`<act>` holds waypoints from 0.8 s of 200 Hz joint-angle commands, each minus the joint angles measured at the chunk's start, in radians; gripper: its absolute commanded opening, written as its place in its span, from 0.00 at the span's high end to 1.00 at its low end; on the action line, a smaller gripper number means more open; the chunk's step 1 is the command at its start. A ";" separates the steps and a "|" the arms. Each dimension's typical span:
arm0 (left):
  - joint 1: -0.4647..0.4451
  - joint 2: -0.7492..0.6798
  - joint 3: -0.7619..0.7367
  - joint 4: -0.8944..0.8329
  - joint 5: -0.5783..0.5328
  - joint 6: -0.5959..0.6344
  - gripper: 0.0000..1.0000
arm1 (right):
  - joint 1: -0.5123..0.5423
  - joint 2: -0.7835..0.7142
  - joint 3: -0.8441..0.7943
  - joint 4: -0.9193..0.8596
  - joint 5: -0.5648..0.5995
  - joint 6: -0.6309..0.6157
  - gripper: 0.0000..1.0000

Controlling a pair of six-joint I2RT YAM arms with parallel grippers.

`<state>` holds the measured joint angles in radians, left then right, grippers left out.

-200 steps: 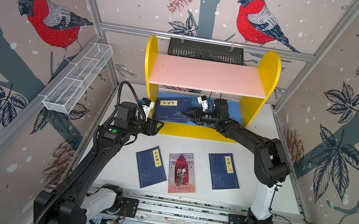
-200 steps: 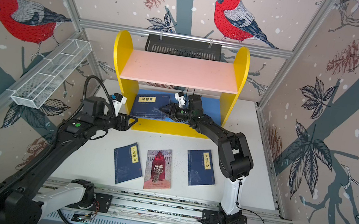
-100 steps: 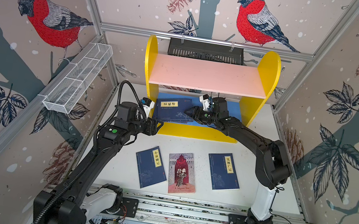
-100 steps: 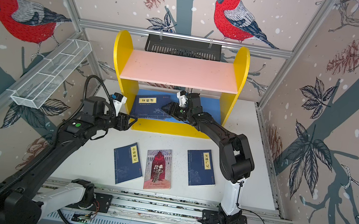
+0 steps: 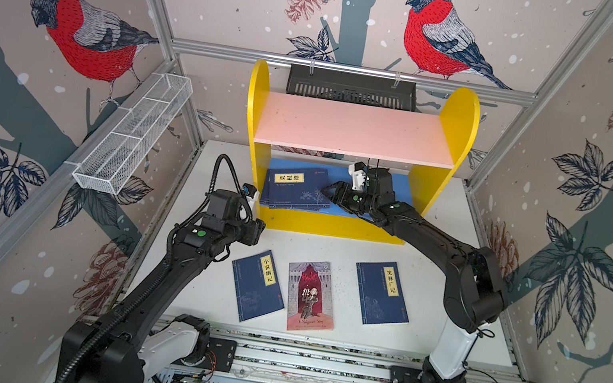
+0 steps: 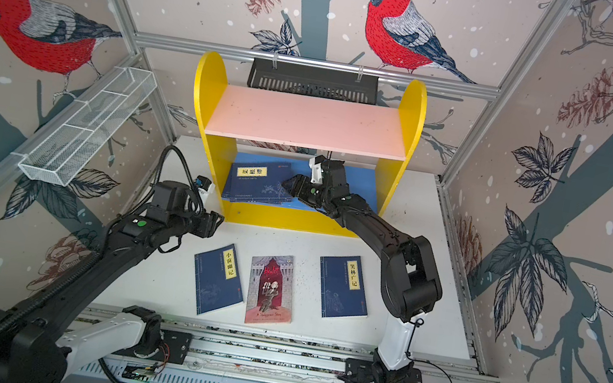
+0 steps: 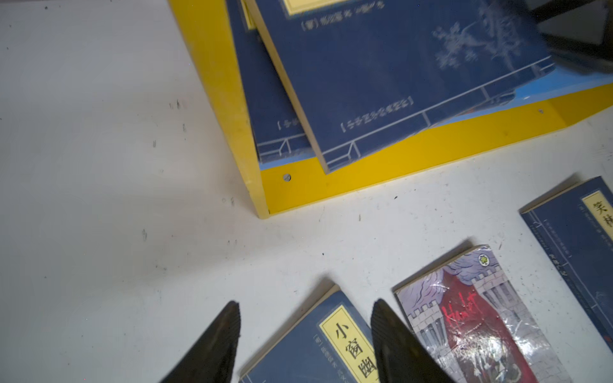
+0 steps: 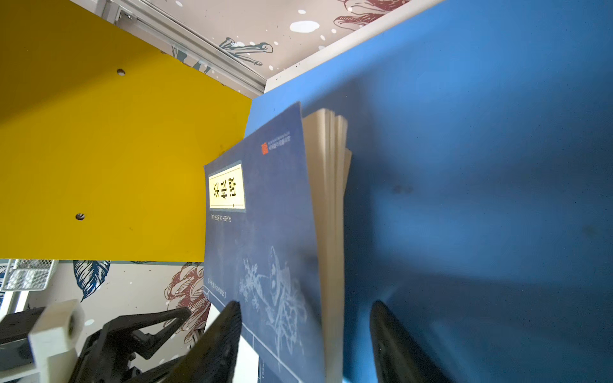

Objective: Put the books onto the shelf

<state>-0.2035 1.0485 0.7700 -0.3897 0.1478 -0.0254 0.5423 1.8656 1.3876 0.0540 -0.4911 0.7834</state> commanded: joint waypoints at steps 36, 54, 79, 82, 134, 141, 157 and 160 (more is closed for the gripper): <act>0.001 0.012 -0.065 0.143 -0.055 0.073 0.34 | 0.009 -0.027 -0.038 0.075 0.024 0.002 0.47; 0.001 0.018 -0.085 0.183 -0.052 0.070 0.33 | 0.014 -0.019 -0.031 0.075 0.021 0.002 0.52; 0.001 0.025 -0.090 0.203 -0.019 0.055 0.33 | 0.023 -0.021 -0.029 0.070 0.031 0.003 0.56; 0.001 0.026 -0.090 0.205 -0.013 0.054 0.33 | 0.025 -0.021 -0.031 0.070 0.032 0.004 0.56; 0.001 0.038 -0.082 0.227 0.014 0.024 0.33 | 0.035 -0.019 -0.034 0.076 0.027 0.013 0.60; 0.001 0.038 -0.079 0.226 0.007 0.019 0.33 | 0.038 -0.019 -0.033 0.078 0.028 0.013 0.60; 0.001 0.038 -0.075 0.227 -0.016 0.010 0.34 | 0.039 -0.017 -0.034 0.080 0.030 0.017 0.60; 0.001 0.036 -0.074 0.227 -0.022 0.007 0.34 | 0.039 -0.017 -0.035 0.082 0.029 0.019 0.60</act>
<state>-0.2035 1.0855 0.6834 -0.2134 0.1524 0.0002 0.5777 1.8465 1.3537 0.0917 -0.4667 0.7879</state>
